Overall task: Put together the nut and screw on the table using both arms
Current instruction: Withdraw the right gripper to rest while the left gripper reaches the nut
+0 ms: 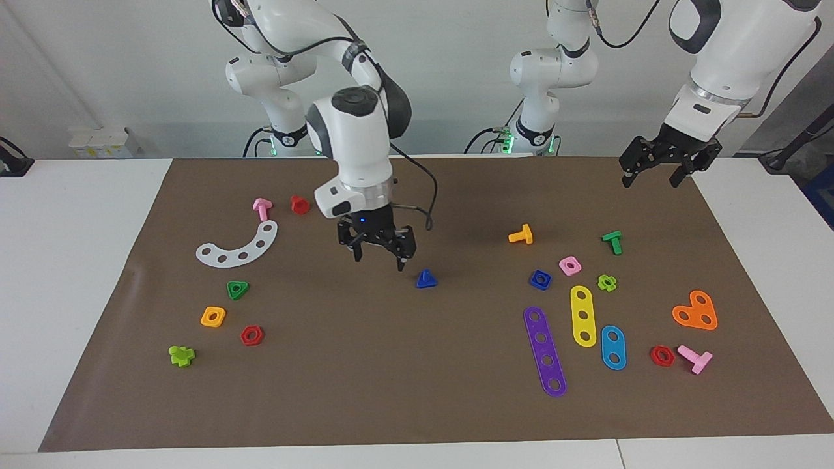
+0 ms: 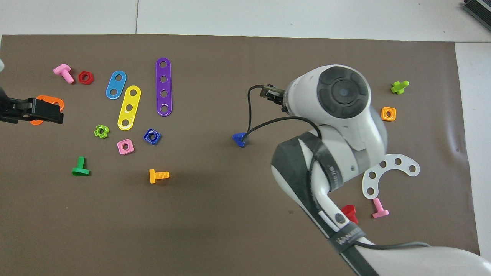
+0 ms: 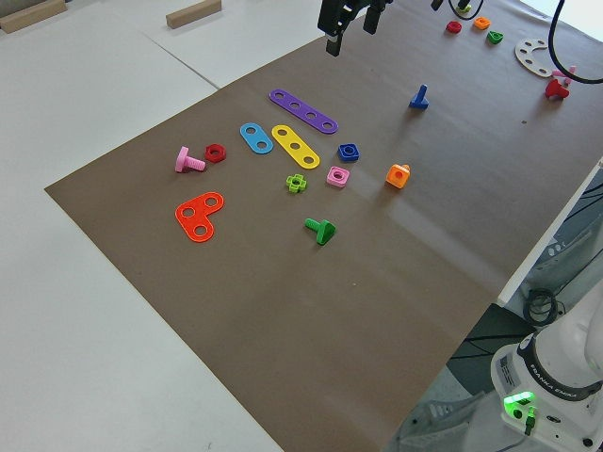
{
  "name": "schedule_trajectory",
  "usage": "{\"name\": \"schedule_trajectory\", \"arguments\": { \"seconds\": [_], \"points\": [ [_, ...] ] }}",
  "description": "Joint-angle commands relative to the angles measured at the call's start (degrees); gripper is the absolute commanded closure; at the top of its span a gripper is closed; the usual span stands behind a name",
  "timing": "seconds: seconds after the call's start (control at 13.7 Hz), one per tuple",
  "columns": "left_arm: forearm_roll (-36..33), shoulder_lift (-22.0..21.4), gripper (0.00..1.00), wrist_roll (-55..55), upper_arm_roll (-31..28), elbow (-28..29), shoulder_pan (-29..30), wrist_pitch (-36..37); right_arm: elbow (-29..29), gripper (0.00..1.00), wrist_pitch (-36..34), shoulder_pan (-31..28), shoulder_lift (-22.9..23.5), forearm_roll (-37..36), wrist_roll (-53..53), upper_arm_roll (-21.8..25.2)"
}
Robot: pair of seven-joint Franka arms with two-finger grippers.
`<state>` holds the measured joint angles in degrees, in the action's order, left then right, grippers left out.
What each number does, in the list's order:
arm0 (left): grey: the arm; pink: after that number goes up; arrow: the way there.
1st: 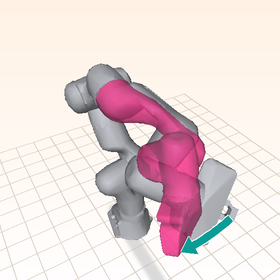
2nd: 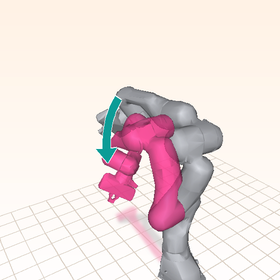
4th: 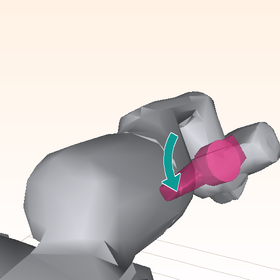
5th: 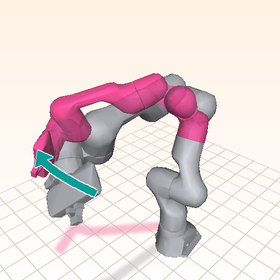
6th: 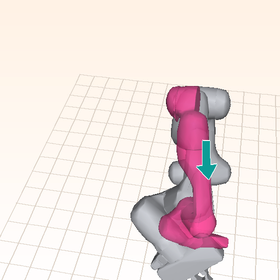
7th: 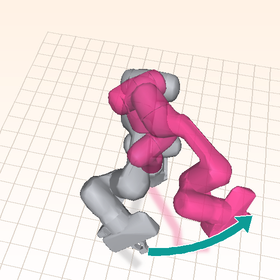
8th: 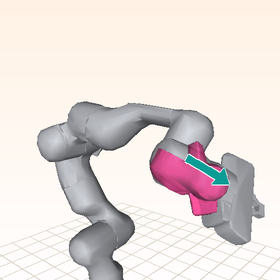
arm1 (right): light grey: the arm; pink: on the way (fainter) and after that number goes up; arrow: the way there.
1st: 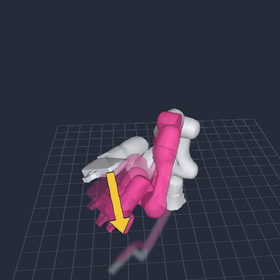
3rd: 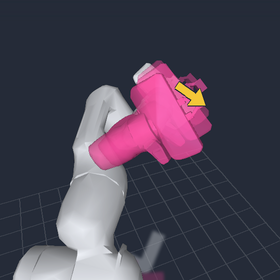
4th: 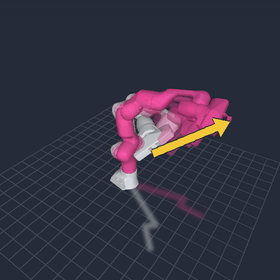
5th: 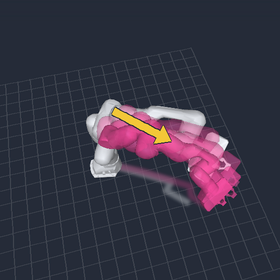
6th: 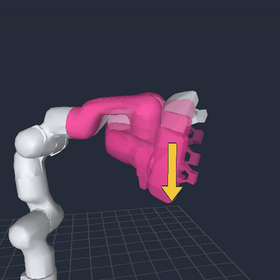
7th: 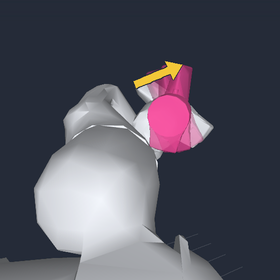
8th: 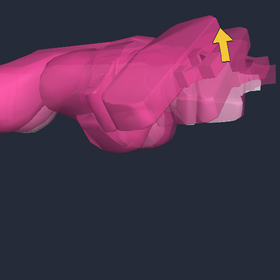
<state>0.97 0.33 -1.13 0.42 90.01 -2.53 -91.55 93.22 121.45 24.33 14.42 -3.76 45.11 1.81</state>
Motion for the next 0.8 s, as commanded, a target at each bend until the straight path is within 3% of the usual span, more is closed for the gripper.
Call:
{"name": "schedule_trajectory", "arguments": {
  "seconds": [0.0, 0.36, 0.73],
  "points": [
    [-0.62, -3.31, 0.00, -0.36, -0.15, 4.72, 0.06, -1.18, 1.88, 0.00, -4.35, -6.38, -5.26, 0.51, -9.03, -0.85],
    [-0.45, -5.07, 0.00, 0.17, -0.07, 11.58, -1.33, -7.15, 1.79, 0.00, -15.51, -17.02, -11.68, 4.72, -28.64, -0.67],
    [1.57, 0.80, 0.00, 0.34, -0.07, 11.85, -5.55, -11.45, -2.67, 0.00, -28.60, -22.57, -14.68, 3.68, -35.69, -0.14]
  ]
}}
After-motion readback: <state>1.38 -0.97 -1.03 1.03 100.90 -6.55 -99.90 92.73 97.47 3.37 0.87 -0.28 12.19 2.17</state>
